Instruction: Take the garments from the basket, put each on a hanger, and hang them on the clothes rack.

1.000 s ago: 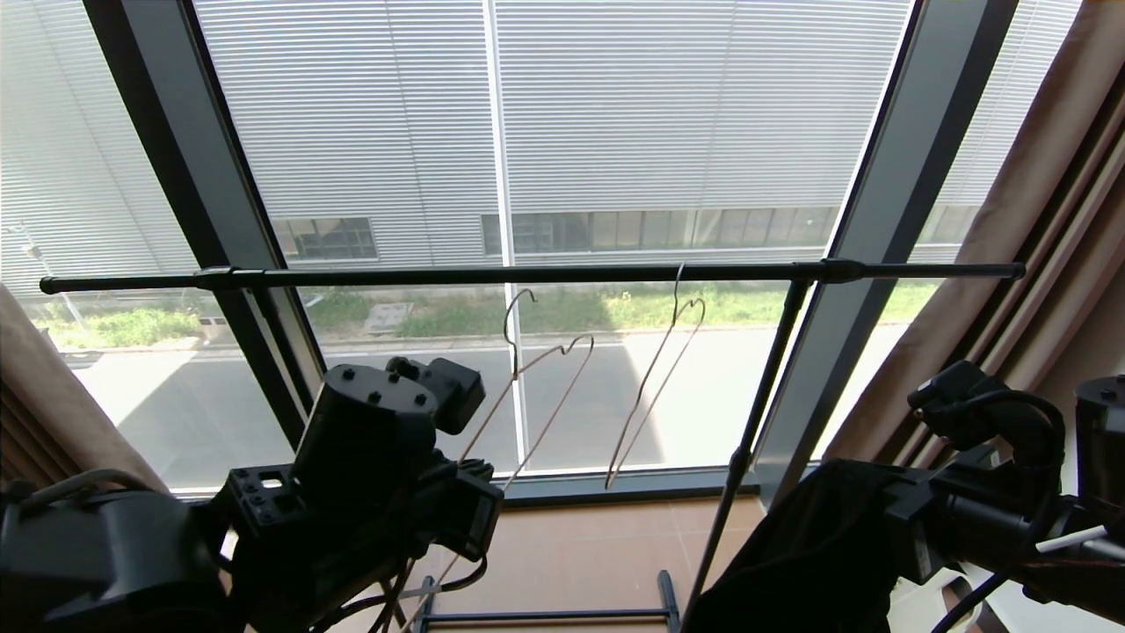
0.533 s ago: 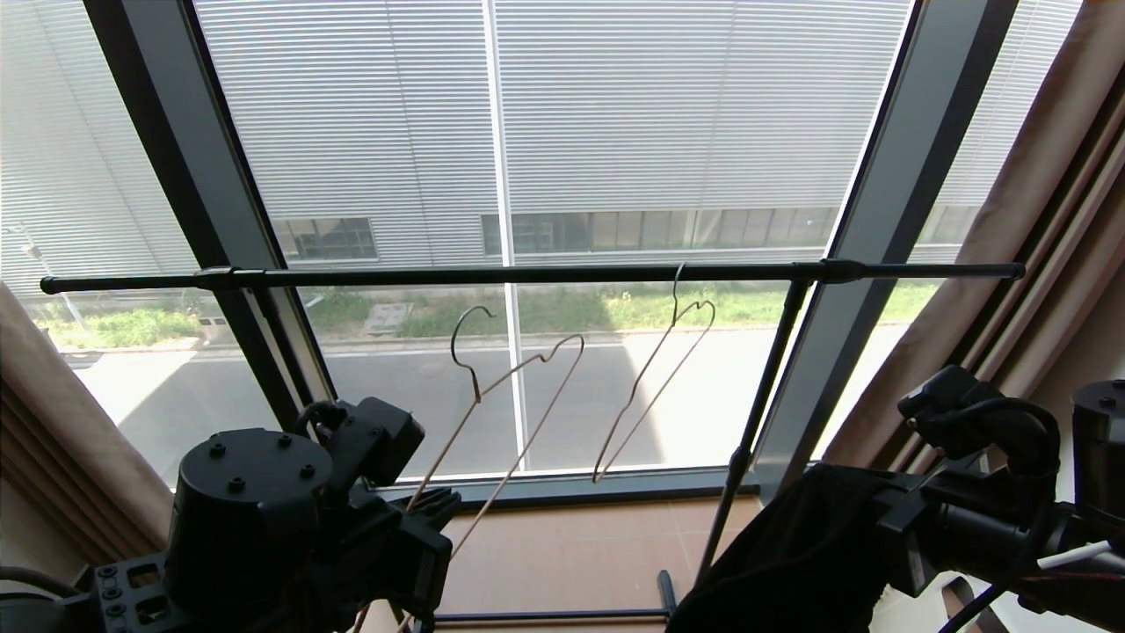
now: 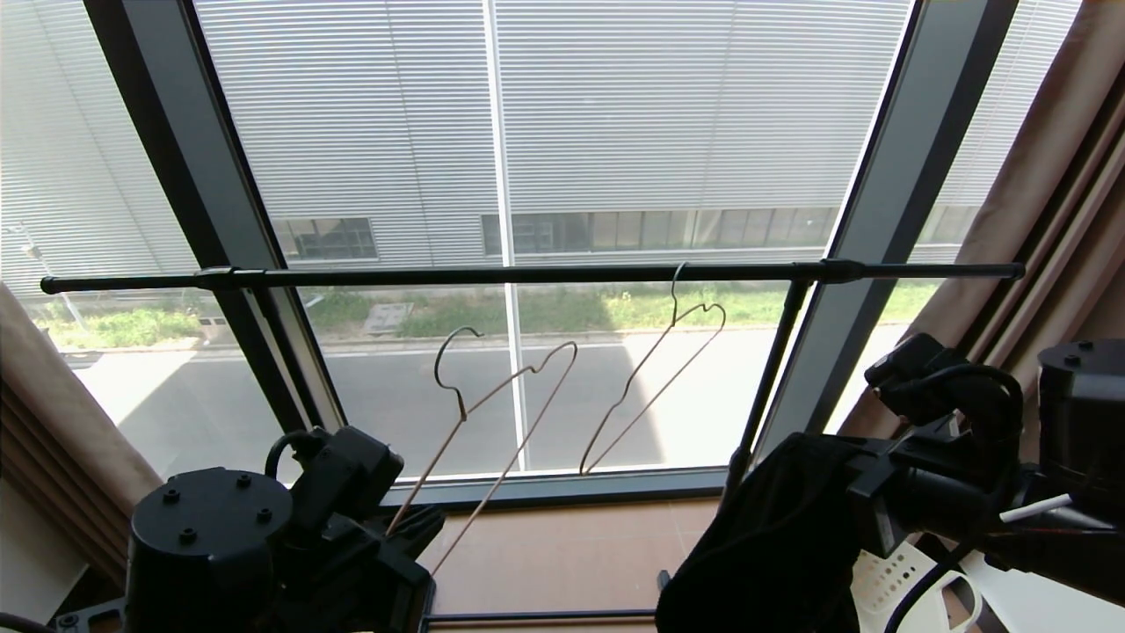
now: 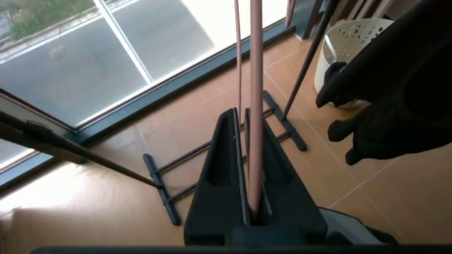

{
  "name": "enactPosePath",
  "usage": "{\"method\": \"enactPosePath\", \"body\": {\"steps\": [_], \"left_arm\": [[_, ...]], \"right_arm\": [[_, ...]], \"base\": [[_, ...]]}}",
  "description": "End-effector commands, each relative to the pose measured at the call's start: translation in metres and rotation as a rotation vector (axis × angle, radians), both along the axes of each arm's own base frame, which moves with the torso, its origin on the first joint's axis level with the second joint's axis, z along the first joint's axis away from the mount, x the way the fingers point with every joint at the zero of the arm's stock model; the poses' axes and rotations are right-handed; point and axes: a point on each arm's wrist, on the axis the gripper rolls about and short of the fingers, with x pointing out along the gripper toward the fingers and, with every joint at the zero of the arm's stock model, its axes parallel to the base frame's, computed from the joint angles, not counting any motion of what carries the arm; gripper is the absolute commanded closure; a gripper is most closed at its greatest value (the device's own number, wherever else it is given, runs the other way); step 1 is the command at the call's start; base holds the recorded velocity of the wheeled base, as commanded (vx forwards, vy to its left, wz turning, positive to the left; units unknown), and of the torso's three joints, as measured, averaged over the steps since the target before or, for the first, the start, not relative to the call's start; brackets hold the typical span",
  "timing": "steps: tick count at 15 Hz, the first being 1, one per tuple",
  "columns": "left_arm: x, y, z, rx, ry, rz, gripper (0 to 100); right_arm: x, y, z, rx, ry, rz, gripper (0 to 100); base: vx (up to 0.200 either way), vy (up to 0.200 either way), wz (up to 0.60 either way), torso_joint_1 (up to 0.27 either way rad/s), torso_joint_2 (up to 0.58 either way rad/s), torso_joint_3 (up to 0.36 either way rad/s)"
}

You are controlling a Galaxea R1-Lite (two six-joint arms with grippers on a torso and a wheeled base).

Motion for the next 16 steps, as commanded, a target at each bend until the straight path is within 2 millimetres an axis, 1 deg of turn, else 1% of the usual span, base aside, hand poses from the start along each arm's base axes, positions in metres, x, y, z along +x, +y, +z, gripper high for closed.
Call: {"method": "enactPosePath", "body": {"steps": [1, 3, 5, 7, 10, 12, 14, 16], "left_arm": [[0.0, 0.007, -0.003, 0.023, -0.016, 0.003, 100], [-0.003, 0.017, -0.006, -0.012, -0.055, -0.122, 100], [-0.003, 0.028, -0.008, -0.033, -0.104, -0.176, 100], [-0.004, 0.033, -0.008, -0.059, -0.114, -0.233, 100], [-0.01, 0.032, -0.012, -0.092, -0.072, -0.356, 100], [-0.016, 0.028, -0.015, -0.092, -0.061, -0.435, 100], [-0.025, 0.025, -0.019, -0.073, -0.048, -0.487, 100], [-0.026, 0.023, -0.02, -0.066, -0.044, -0.503, 100]], "right_arm": [[0.006, 0.003, -0.007, -0.033, 0.019, -0.034, 100], [0.01, 0.004, -0.01, -0.058, 0.018, -0.084, 100], [0.013, 0.005, -0.009, -0.065, 0.005, -0.108, 100], [0.016, 0.005, -0.009, -0.072, -0.018, -0.142, 100], [0.024, 0.007, -0.01, -0.091, -0.053, -0.216, 100], [0.027, 0.007, -0.009, -0.094, -0.071, -0.242, 100], [0.028, 0.007, -0.008, -0.091, -0.078, -0.248, 100], [0.032, 0.006, -0.005, -0.087, -0.085, -0.266, 100]], "base": [[0.0, 0.0, 0.0, 0.0, 0.0, 0.0], [0.0, 0.0, 0.0, 0.0, 0.0, 0.0], [0.0, 0.0, 0.0, 0.0, 0.0, 0.0], [0.0, 0.0, 0.0, 0.0, 0.0, 0.0], [0.0, 0.0, 0.0, 0.0, 0.0, 0.0], [0.0, 0.0, 0.0, 0.0, 0.0, 0.0], [0.0, 0.0, 0.0, 0.0, 0.0, 0.0], [0.0, 0.0, 0.0, 0.0, 0.0, 0.0]]}}
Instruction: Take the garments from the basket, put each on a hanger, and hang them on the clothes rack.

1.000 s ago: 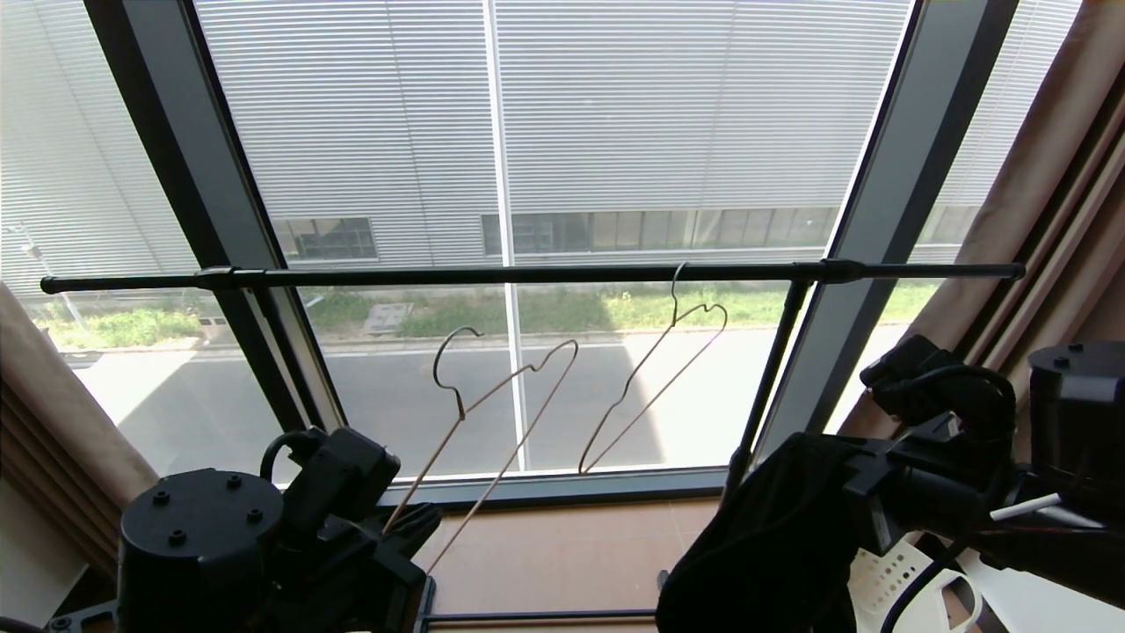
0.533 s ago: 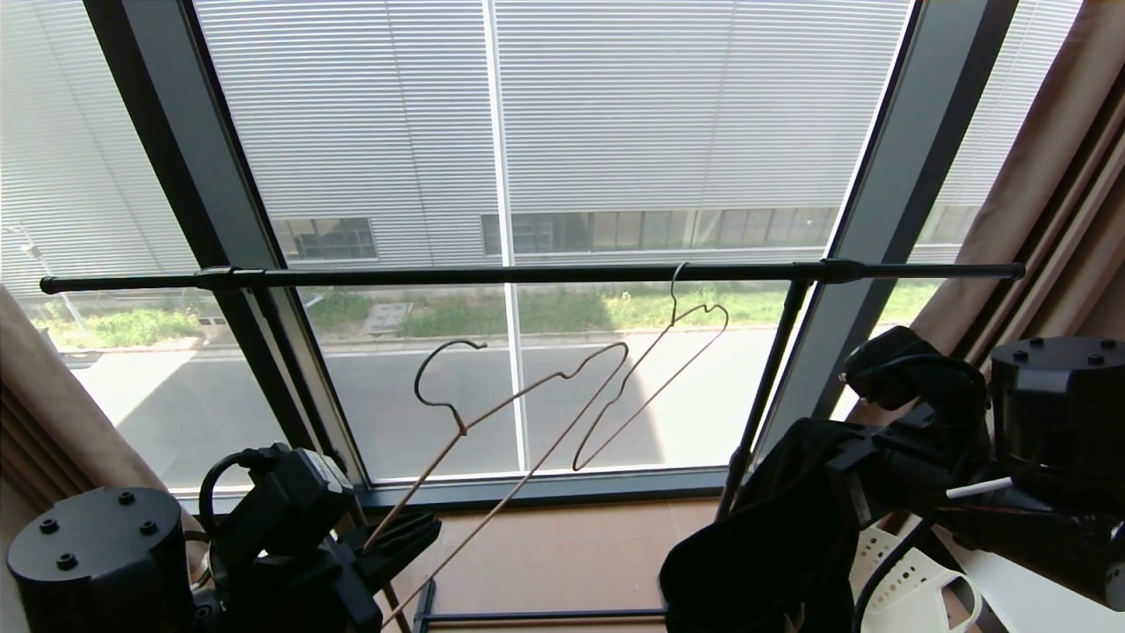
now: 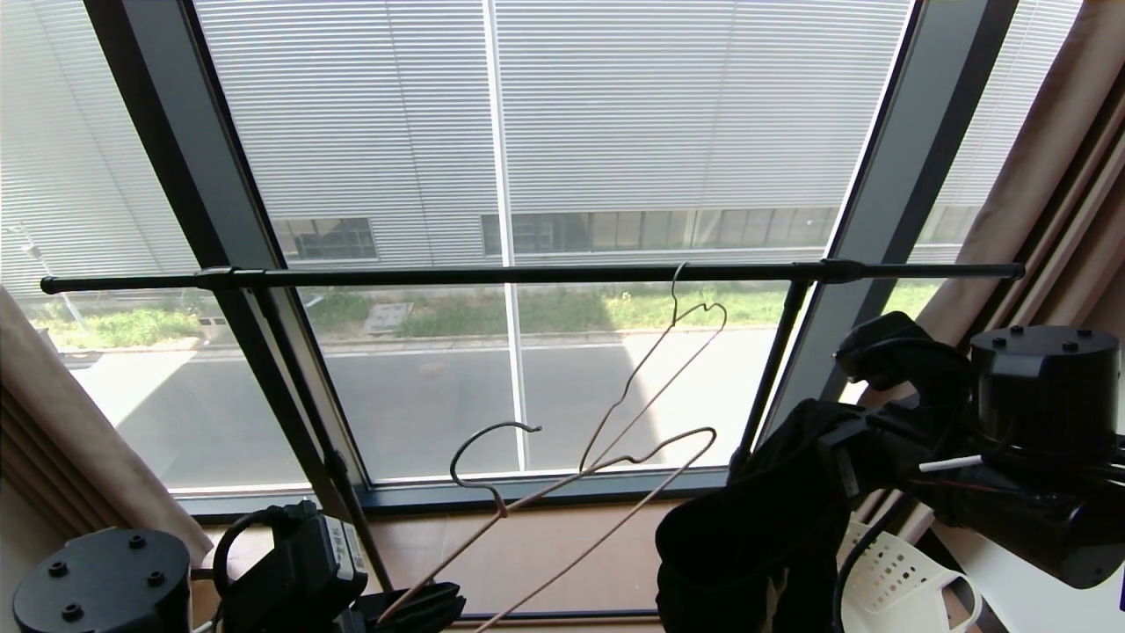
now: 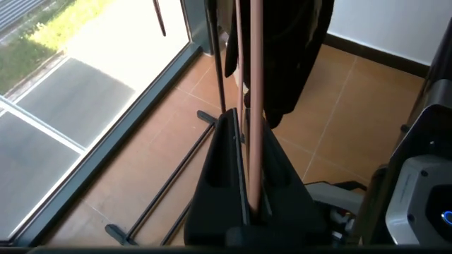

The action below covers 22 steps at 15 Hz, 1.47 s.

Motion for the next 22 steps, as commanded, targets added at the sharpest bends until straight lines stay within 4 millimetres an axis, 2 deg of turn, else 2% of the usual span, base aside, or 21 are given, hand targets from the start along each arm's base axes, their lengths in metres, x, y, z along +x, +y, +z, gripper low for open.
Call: {"method": "enactPosePath", "body": {"steps": [1, 8, 13, 17, 22], "left_arm": [[-0.002, -0.002, -0.003, 0.01, 0.013, -0.016, 100], [-0.003, -0.016, -0.011, 0.013, 0.062, -0.147, 100], [0.014, -0.035, -0.032, 0.041, 0.039, -0.178, 100], [0.021, -0.041, -0.04, 0.023, -0.014, -0.185, 100], [0.016, -0.036, -0.037, 0.006, -0.037, -0.181, 100]], "right_arm": [[0.003, 0.0, 0.001, -0.004, -0.008, -0.021, 100], [0.008, 0.003, 0.002, -0.005, -0.019, -0.08, 100], [0.007, 0.009, -0.002, -0.019, -0.011, -0.073, 100], [0.001, 0.02, -0.003, -0.016, -0.012, -0.05, 100], [-0.016, 0.04, -0.004, -0.018, -0.02, 0.006, 100]], "base": [[0.0, 0.0, 0.0, 0.0, 0.0, 0.0], [0.0, 0.0, 0.0, 0.0, 0.0, 0.0], [0.0, 0.0, 0.0, 0.0, 0.0, 0.0], [0.0, 0.0, 0.0, 0.0, 0.0, 0.0], [0.0, 0.0, 0.0, 0.0, 0.0, 0.0]]}}
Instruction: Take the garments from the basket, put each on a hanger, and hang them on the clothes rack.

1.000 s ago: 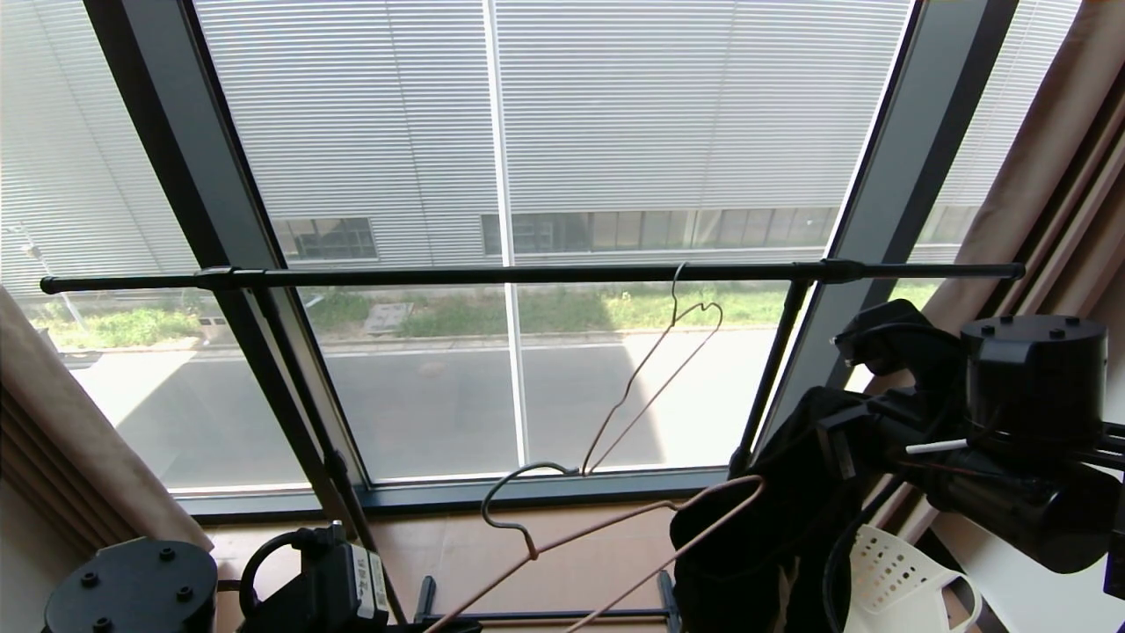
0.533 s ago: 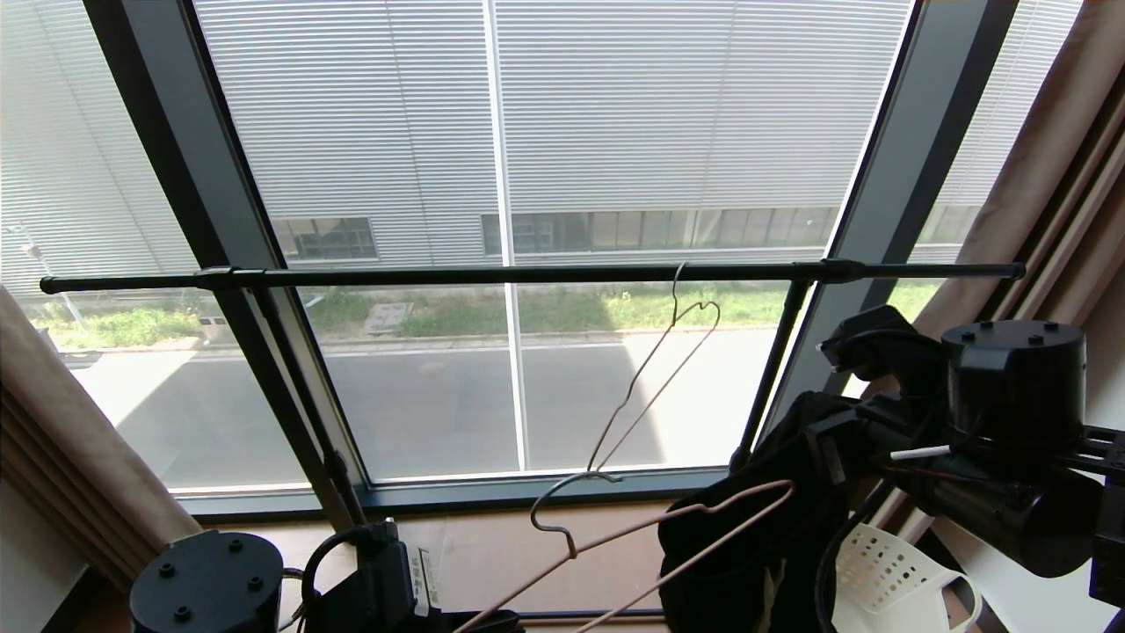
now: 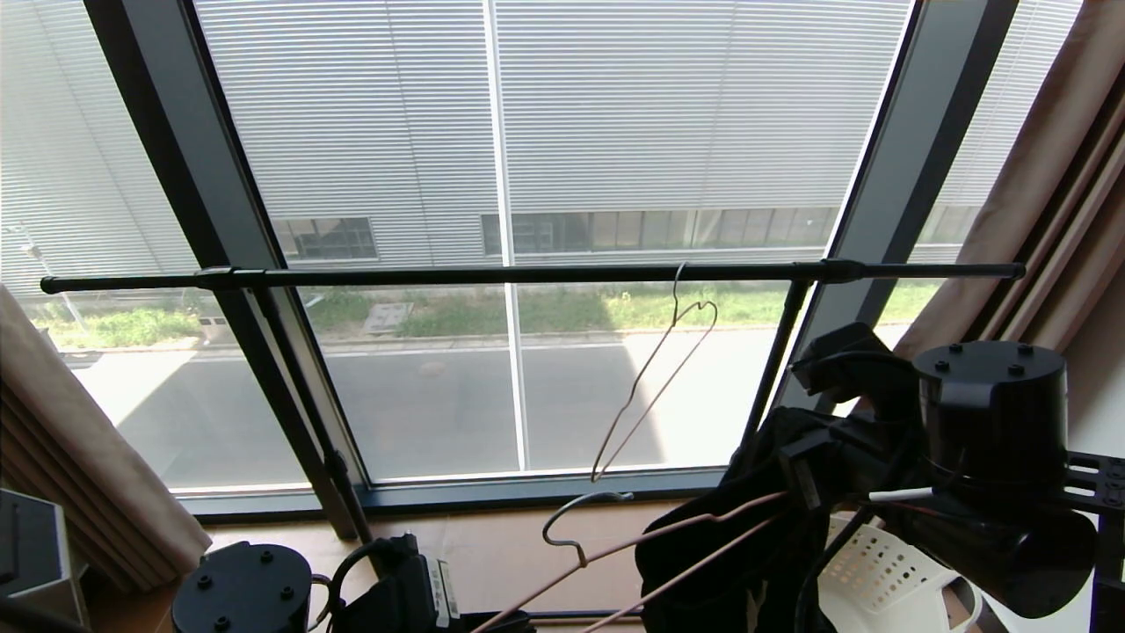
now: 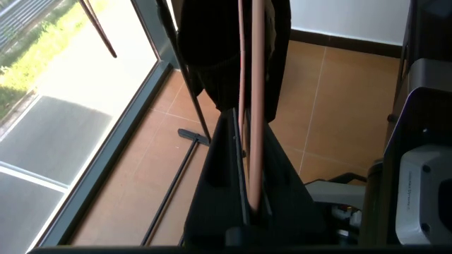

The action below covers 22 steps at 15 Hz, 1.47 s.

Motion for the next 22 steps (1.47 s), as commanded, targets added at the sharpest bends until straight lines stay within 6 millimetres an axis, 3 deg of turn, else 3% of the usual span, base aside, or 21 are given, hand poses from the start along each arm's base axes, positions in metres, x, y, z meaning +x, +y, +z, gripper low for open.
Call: {"method": "enactPosePath", "body": {"steps": [1, 10, 13, 22], "left_arm": [[0.0, 0.0, -0.002, 0.007, 0.008, 0.002, 100], [-0.002, 0.0, 0.003, 0.047, -0.002, 0.079, 100], [0.002, -0.004, 0.014, 0.051, -0.001, 0.08, 100], [0.012, 0.001, 0.016, 0.043, -0.004, 0.135, 100]], "right_arm": [[-0.01, 0.01, 0.001, 0.001, -0.007, 0.045, 100], [-0.022, 0.03, 0.013, -0.09, -0.017, 0.106, 100], [-0.03, 0.048, 0.02, -0.099, -0.007, 0.174, 100], [-0.043, 0.099, 0.024, 0.029, 0.008, 0.266, 100]], "base": [[0.0, 0.0, 0.0, 0.0, 0.0, 0.0], [0.0, 0.0, 0.0, 0.0, 0.0, 0.0], [0.0, 0.0, 0.0, 0.0, 0.0, 0.0], [0.0, 0.0, 0.0, 0.0, 0.0, 0.0]]}}
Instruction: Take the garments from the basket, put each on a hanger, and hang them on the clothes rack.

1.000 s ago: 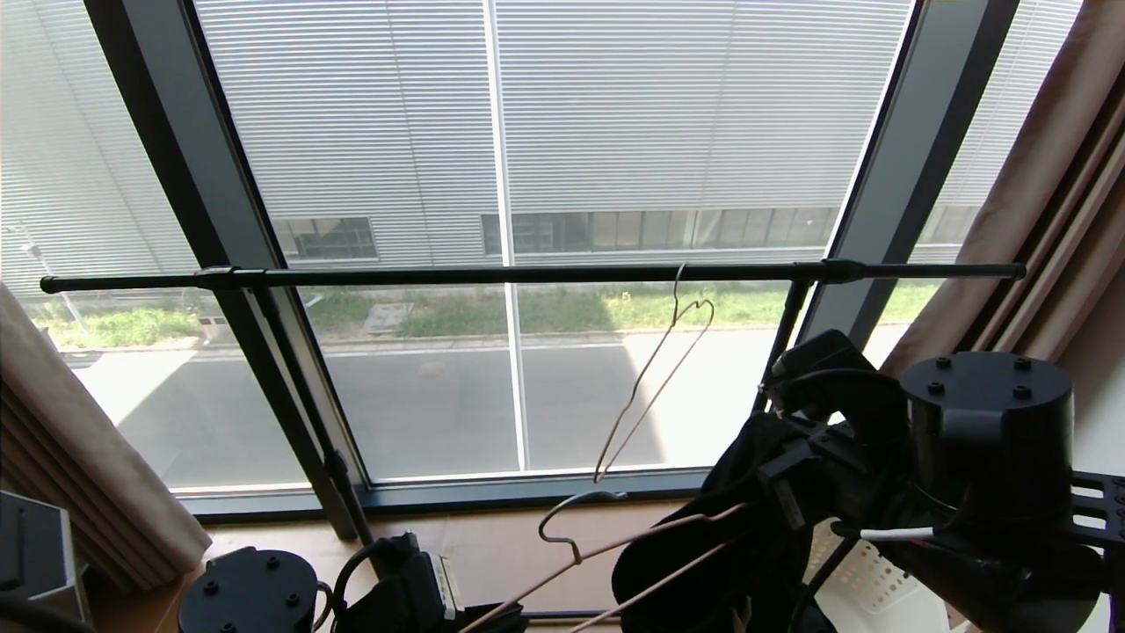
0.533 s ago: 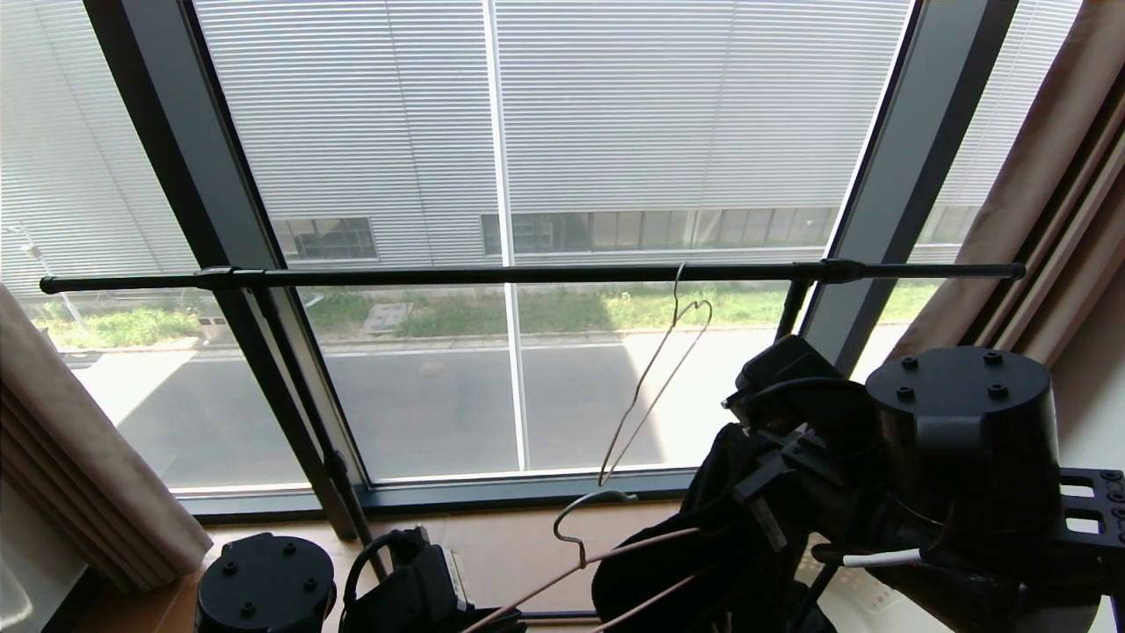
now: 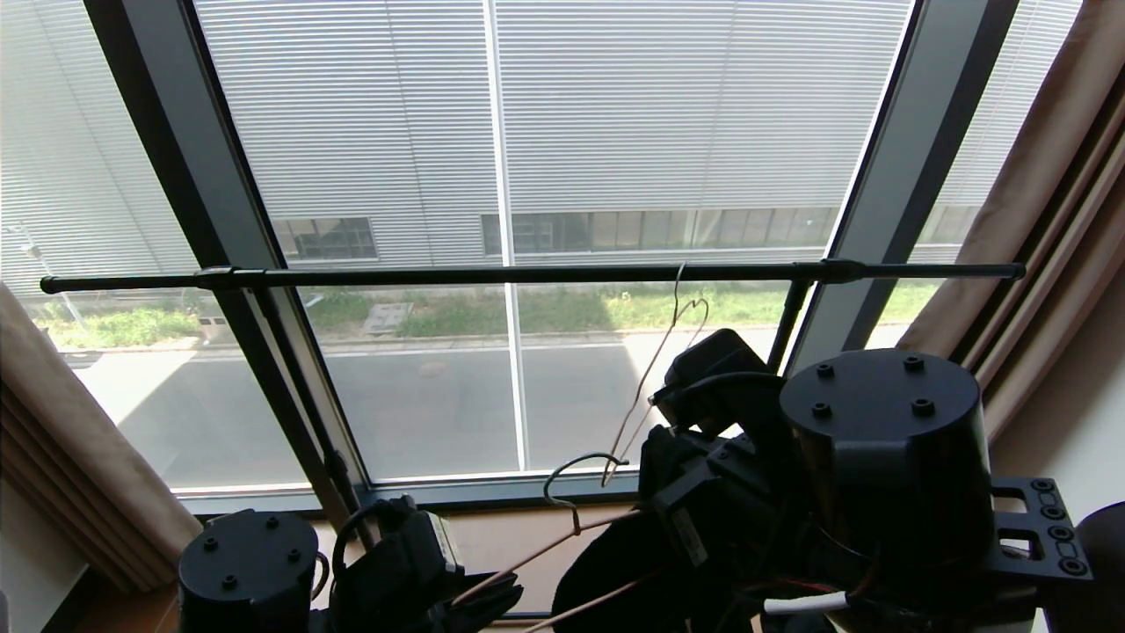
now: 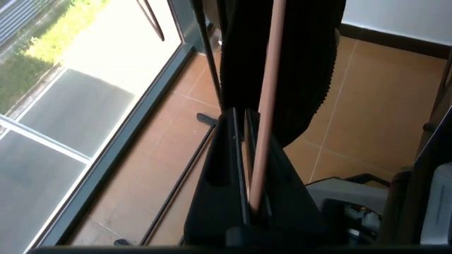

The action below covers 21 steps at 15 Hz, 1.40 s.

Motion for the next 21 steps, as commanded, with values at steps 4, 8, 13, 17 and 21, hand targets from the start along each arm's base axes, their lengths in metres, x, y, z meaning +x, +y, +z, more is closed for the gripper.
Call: {"method": "enactPosePath", "body": {"steps": [4, 8, 13, 17, 21], "left_arm": [[0.012, 0.003, 0.005, -0.004, -0.04, 0.097, 100], [0.026, 0.008, 0.013, -0.023, -0.082, 0.196, 100], [0.022, -0.004, 0.028, -0.136, -0.065, 0.228, 100], [0.02, -0.008, 0.031, -0.156, -0.061, 0.217, 100], [0.022, -0.01, 0.03, -0.155, -0.066, 0.246, 100]], "right_arm": [[0.006, 0.026, -0.003, 0.04, -0.034, -0.108, 100], [0.013, 0.031, 0.001, 0.021, -0.112, -0.248, 100], [0.017, 0.034, -0.001, 0.008, -0.125, -0.285, 100], [0.02, 0.039, -0.001, 0.022, -0.127, -0.291, 100], [0.012, 0.046, 0.001, 0.039, -0.127, -0.264, 100]], "base": [[0.0, 0.0, 0.0, 0.0, 0.0, 0.0], [0.0, 0.0, 0.0, 0.0, 0.0, 0.0], [0.0, 0.0, 0.0, 0.0, 0.0, 0.0], [0.0, 0.0, 0.0, 0.0, 0.0, 0.0], [0.0, 0.0, 0.0, 0.0, 0.0, 0.0]]}}
